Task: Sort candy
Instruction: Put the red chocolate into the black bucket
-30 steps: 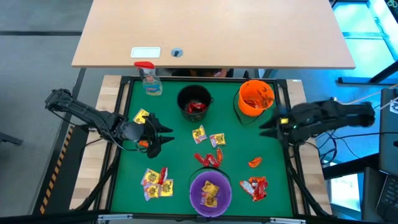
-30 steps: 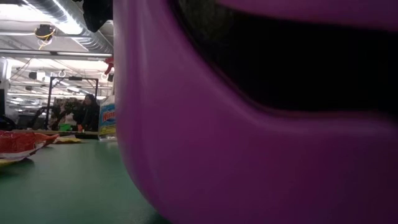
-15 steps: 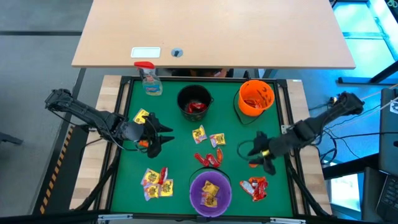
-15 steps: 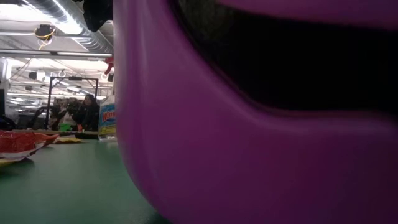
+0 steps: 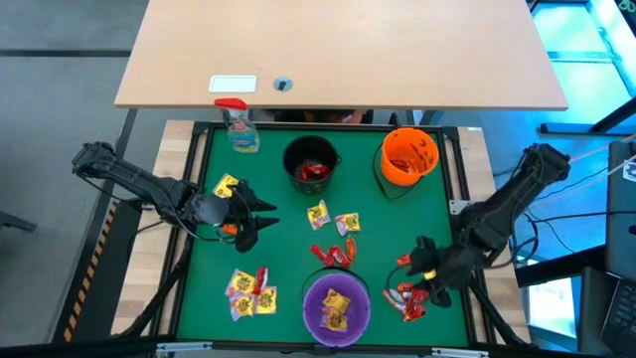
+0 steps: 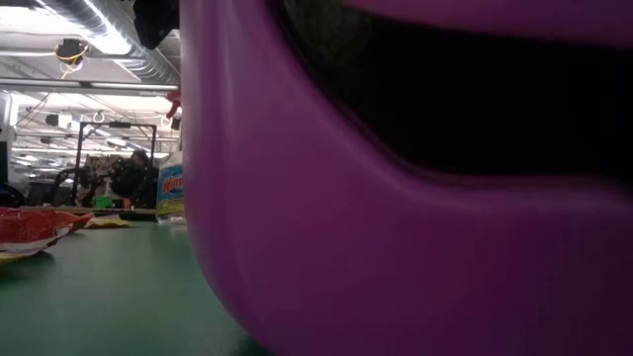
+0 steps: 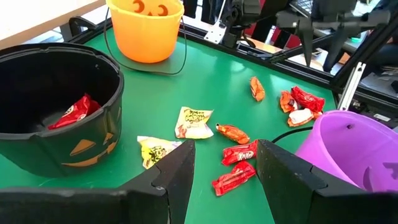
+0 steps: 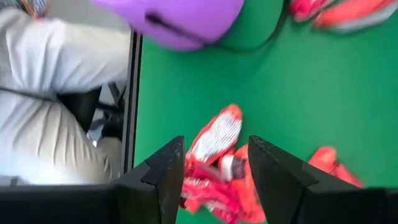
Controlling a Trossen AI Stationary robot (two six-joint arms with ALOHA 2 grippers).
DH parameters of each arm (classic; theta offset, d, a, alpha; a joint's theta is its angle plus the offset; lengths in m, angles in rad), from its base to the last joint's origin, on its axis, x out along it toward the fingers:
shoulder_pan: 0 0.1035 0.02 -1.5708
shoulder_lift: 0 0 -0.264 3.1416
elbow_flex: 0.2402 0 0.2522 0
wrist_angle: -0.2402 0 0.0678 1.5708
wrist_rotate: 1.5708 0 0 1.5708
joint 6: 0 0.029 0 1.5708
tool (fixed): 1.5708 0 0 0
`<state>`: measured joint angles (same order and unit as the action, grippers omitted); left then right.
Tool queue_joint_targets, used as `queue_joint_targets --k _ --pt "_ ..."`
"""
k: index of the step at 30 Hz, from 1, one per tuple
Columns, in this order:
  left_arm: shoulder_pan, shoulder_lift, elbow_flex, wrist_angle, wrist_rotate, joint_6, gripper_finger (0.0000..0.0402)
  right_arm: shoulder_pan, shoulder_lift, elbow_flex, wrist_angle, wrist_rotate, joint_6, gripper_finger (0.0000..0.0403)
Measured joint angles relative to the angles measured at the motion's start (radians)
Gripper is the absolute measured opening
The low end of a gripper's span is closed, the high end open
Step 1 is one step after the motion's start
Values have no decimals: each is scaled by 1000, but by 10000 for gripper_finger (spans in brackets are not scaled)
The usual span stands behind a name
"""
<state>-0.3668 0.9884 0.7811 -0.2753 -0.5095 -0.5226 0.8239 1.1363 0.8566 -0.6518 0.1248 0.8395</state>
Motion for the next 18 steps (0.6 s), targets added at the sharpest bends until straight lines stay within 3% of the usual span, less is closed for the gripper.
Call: queue_joint_targets --k 9,18 --pt "0 0 0 0 0 5 163 71 149 0 40 -55 96 172" --pt "0 0 0 0 0 8 163 75 296 0 38 -276 95 172"
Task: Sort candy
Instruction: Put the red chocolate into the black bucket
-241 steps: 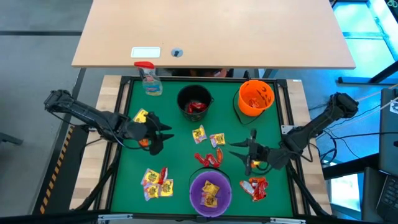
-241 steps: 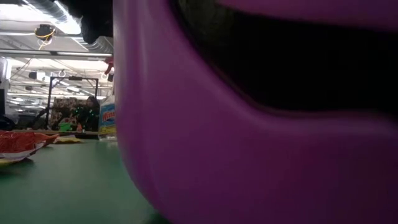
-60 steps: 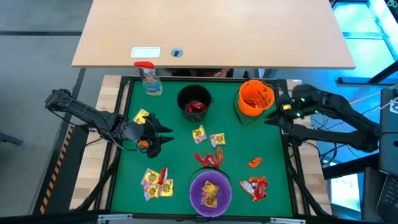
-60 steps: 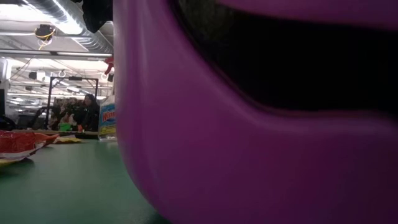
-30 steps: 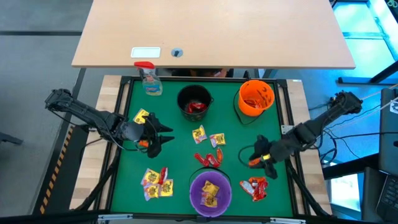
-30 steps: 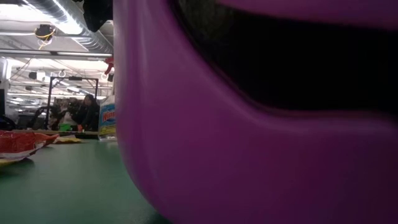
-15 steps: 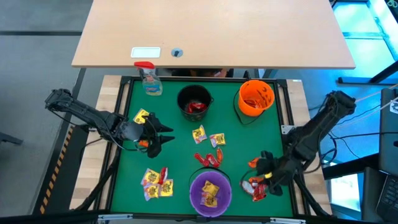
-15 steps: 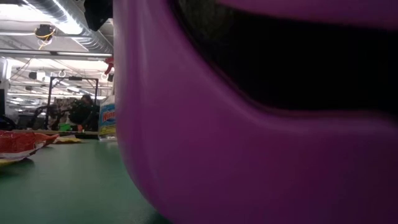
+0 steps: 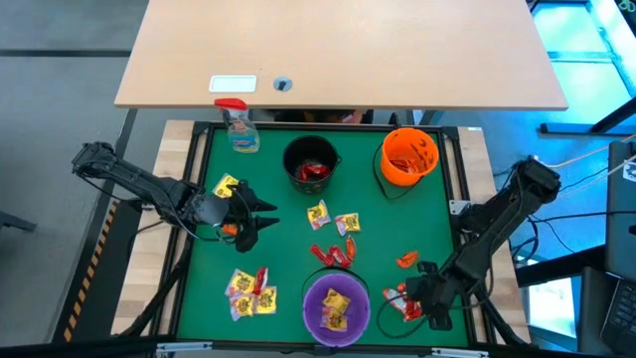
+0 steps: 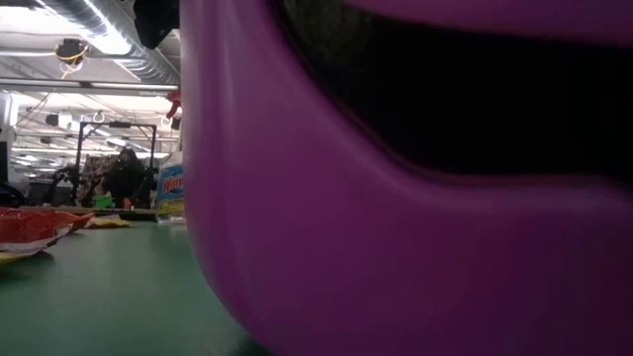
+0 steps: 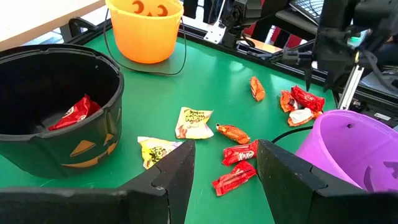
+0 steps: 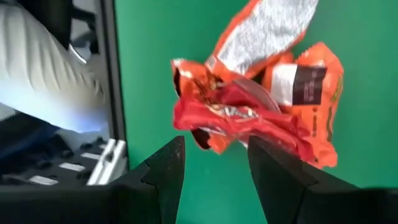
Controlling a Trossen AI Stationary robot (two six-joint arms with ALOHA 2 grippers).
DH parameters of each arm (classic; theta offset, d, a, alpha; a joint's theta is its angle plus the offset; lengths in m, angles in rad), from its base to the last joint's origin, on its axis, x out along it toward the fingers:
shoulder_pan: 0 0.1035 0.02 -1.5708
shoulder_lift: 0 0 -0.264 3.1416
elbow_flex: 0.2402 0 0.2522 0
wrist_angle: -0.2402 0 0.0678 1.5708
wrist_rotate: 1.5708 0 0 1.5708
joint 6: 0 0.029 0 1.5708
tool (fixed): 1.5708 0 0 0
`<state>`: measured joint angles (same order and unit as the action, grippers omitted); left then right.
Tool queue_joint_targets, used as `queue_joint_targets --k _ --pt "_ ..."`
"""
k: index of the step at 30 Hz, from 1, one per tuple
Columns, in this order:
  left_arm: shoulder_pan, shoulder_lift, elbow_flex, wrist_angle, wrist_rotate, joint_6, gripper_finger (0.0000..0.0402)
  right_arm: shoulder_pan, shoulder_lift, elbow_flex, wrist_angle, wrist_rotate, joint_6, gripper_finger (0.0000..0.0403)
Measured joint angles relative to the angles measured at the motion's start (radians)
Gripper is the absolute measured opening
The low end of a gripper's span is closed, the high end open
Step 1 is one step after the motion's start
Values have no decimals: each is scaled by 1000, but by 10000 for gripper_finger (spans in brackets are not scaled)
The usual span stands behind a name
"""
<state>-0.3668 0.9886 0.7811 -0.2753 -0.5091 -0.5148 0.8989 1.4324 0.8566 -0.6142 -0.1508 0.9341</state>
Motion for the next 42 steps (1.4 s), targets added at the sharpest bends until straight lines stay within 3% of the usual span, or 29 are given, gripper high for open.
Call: queue_joint_targets --k 13,28,36,42 --pt "0 0 0 0 1 -4 163 -2 14 1 -144 95 -82 172" --pt "0 0 0 0 -2 -27 163 -2 14 1 -107 96 -86 172" --pt "0 0 0 0 -4 -32 163 -3 14 1 -118 180 -76 172" --pt "0 0 0 0 -4 -32 163 -3 14 1 -116 185 -43 172"
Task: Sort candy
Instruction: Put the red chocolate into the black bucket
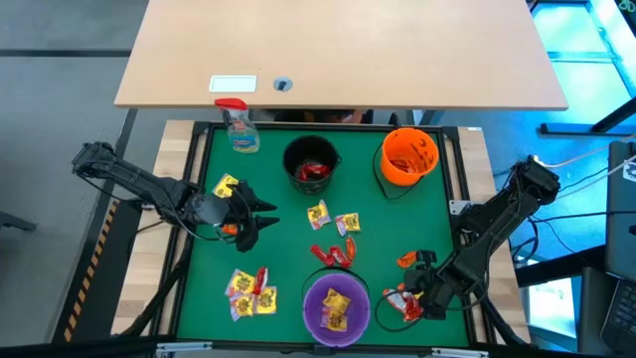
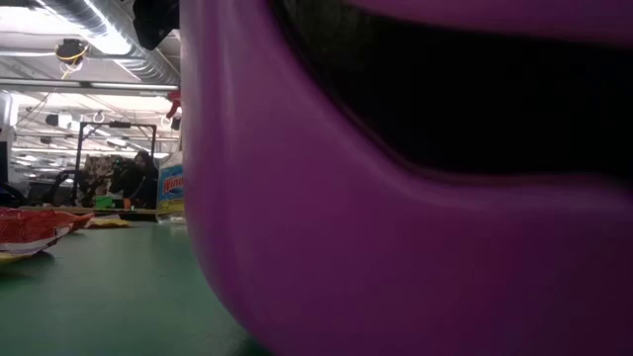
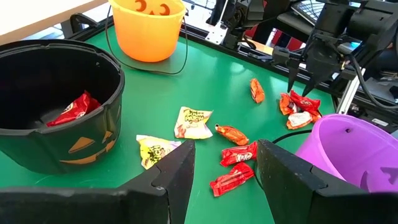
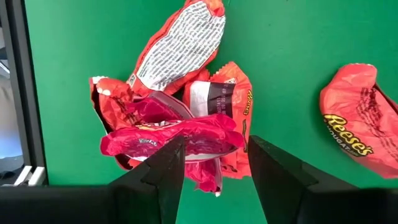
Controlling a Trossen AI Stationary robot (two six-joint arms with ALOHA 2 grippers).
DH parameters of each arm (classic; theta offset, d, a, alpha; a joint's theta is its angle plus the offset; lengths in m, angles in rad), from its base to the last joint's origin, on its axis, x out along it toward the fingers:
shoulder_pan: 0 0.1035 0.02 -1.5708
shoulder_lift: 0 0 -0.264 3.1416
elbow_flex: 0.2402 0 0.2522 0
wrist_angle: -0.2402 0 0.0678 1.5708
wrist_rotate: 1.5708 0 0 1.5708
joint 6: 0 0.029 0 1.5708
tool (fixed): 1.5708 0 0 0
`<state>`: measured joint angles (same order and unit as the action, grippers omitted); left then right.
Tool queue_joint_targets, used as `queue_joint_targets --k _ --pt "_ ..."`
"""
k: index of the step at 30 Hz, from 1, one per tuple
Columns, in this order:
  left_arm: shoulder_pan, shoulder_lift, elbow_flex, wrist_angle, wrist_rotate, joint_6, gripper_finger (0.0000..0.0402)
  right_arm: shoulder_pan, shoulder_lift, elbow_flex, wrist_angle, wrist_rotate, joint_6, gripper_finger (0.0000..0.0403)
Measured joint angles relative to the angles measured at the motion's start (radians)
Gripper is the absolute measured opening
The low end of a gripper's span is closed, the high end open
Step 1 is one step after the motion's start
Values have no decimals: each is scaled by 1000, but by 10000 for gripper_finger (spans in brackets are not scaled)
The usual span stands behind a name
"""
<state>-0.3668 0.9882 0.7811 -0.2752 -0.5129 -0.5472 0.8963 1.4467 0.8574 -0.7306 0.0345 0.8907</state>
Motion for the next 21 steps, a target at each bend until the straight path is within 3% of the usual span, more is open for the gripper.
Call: queue_joint_targets --k 8,17,21 --pt "0 0 0 0 0 0 163 0 0 0 6 1 -6 157" --pt "0 0 0 0 0 0 163 0 0 0 4 0 -10 21" --pt "0 0 0 0 0 0 163 0 0 0 3 -5 -20 13"
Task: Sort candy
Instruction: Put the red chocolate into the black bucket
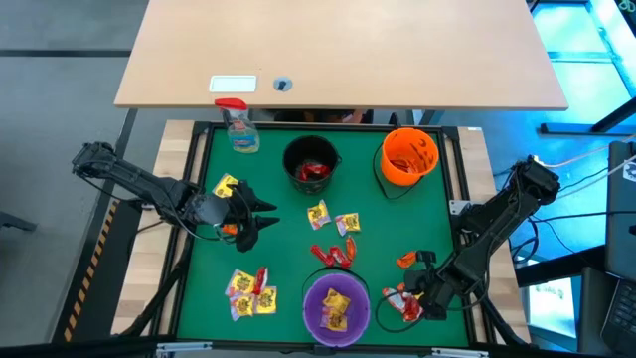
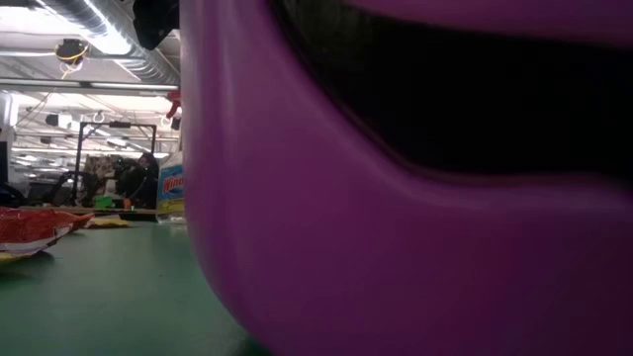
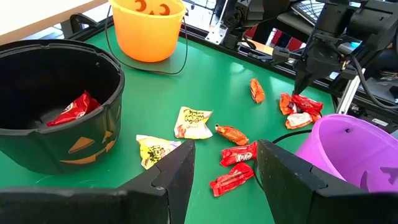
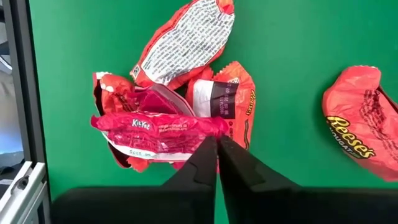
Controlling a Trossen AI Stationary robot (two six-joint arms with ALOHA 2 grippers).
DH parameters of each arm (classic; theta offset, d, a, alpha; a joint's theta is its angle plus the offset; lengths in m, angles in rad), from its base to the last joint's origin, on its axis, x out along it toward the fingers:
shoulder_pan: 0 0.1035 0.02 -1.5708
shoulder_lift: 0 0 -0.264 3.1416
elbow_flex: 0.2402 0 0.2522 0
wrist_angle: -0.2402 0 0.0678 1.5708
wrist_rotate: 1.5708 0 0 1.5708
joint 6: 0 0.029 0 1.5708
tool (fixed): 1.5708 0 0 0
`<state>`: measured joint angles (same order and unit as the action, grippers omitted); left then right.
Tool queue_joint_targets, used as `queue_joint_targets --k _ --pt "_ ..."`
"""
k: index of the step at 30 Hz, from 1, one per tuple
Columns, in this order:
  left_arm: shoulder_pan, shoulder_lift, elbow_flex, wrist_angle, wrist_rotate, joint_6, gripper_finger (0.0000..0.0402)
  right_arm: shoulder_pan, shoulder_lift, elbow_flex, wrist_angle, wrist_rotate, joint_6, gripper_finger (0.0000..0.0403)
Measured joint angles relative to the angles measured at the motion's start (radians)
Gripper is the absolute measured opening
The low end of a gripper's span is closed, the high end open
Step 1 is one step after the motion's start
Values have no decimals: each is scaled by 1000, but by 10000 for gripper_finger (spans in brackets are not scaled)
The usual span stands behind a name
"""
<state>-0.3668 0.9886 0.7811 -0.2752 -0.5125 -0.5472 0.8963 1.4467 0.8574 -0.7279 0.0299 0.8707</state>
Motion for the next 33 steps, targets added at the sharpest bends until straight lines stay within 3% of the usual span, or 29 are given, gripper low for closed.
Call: queue_joint_targets --k 13,33 --pt "0 0 0 0 0 0 163 0 -90 0 -77 -14 80 2" --pt "0 0 0 0 0 0 163 -4 -364 0 -89 404 91 0"
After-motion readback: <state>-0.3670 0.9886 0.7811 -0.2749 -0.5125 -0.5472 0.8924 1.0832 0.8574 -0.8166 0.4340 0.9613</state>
